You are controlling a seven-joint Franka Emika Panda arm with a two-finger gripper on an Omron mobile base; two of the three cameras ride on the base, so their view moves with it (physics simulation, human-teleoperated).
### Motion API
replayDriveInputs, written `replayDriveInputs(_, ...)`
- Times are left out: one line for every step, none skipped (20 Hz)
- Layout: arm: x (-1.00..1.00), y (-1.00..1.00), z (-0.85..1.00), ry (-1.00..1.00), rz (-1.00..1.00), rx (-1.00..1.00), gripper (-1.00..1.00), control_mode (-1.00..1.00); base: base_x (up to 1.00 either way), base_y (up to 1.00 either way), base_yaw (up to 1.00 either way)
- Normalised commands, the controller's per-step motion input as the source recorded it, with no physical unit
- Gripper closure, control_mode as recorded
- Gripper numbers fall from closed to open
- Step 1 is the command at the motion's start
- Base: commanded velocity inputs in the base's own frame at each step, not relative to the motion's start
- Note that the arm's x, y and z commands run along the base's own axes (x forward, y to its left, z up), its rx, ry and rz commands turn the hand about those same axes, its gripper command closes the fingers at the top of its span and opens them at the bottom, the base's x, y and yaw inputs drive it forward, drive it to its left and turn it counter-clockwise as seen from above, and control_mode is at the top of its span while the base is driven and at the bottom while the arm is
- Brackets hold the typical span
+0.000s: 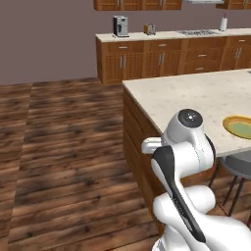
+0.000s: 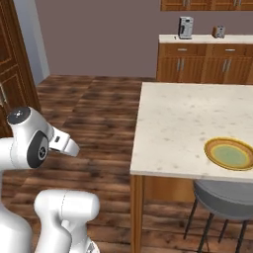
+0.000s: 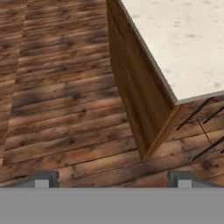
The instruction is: Take the fork and place it on the left side of the plate. Then take the spoon and place it on the right side of the plate. Make sure they're directly next to the plate.
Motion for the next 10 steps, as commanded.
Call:
replayDriveInputs(0.00,0.00,0.00,0.00,0.00,0.00,-1.00,1.00,0.51,1.00,-0.09)
replayDriveInputs(0.00,0.00,0.00,0.00,0.00,0.00,-1.00,1.00,0.59,0.98,-0.10)
replayDriveInputs(0.00,0.00,0.00,0.00,0.00,0.00,-1.00,1.00,0.73,0.95,-0.13)
replayDriveInputs(0.00,0.00,0.00,0.00,0.00,0.00,-1.00,1.00,0.76,0.94,-0.14)
replayDriveInputs(0.00,0.00,0.00,0.00,0.00,0.00,-1.00,1.00,0.80,0.93,-0.14)
replayDriveInputs(0.00,0.00,0.00,0.00,0.00,0.00,-1.00,1.00,0.91,0.90,-0.17)
replayDriveInputs(0.00,0.00,0.00,0.00,0.00,0.00,-1.00,1.00,0.95,0.88,-0.18)
replayDriveInputs(0.00,0.00,0.00,0.00,0.00,0.00,-1.00,1.00,1.00,0.82,-0.19)
replayDriveInputs(0.00,0.00,0.00,0.00,0.00,0.00,-1.00,1.00,1.00,0.77,-0.21)
replayDriveInputs(0.00,0.00,0.00,0.00,0.00,0.00,-1.00,1.00,1.00,0.67,-0.21)
